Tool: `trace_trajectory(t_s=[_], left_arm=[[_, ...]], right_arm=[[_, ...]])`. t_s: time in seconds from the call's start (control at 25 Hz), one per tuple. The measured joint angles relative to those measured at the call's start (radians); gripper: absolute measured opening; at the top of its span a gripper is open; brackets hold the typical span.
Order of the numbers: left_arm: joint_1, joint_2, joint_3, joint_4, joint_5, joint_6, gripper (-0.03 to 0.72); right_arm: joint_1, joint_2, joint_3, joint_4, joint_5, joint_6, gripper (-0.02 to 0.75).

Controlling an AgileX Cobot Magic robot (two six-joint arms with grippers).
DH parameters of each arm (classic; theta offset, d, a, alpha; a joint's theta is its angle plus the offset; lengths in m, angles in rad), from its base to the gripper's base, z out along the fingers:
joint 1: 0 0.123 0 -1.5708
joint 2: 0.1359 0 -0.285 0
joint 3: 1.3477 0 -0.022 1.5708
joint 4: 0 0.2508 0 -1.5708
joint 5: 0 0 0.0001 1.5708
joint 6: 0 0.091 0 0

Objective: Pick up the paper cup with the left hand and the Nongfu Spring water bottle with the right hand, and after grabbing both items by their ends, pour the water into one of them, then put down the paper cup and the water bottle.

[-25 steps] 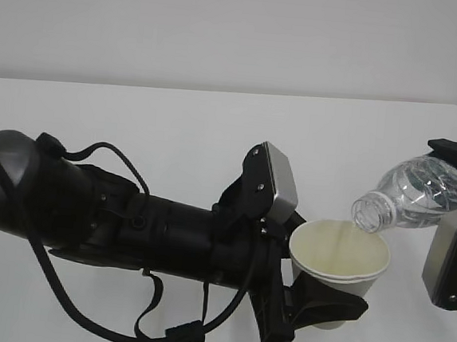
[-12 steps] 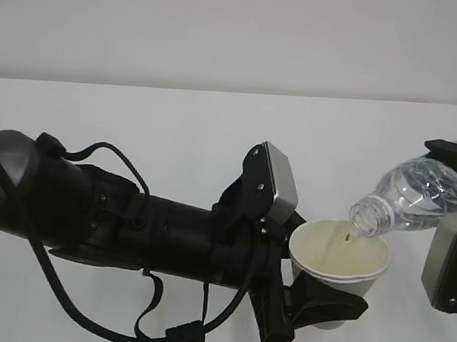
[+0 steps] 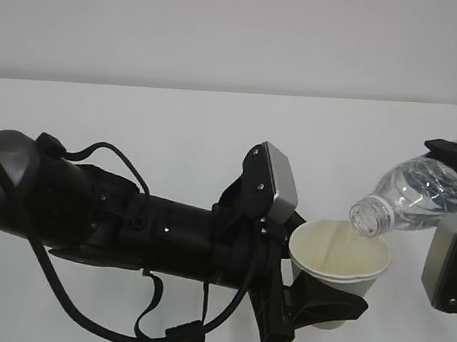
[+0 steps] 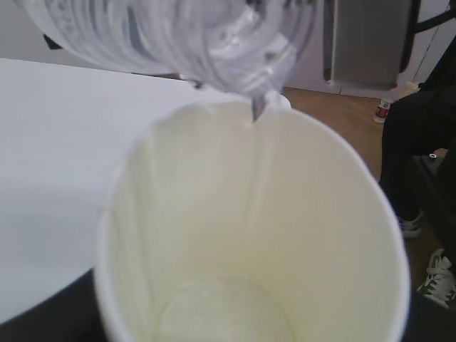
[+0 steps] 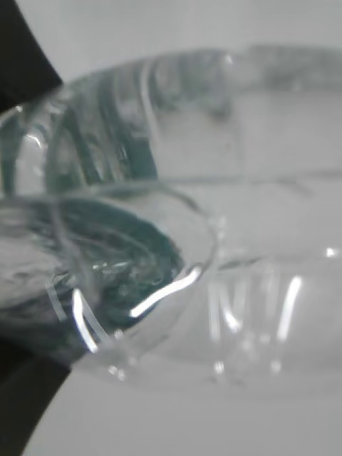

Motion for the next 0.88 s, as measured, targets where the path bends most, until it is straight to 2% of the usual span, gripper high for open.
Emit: trace_trajectory(t_s=[0.88], left_arm=[[0.000,0.000,0.000,0.000,0.002,0.000,0.474]], right_arm=[[0.000,0.000,0.000,-0.001,-0.004,-0.016,0.428]])
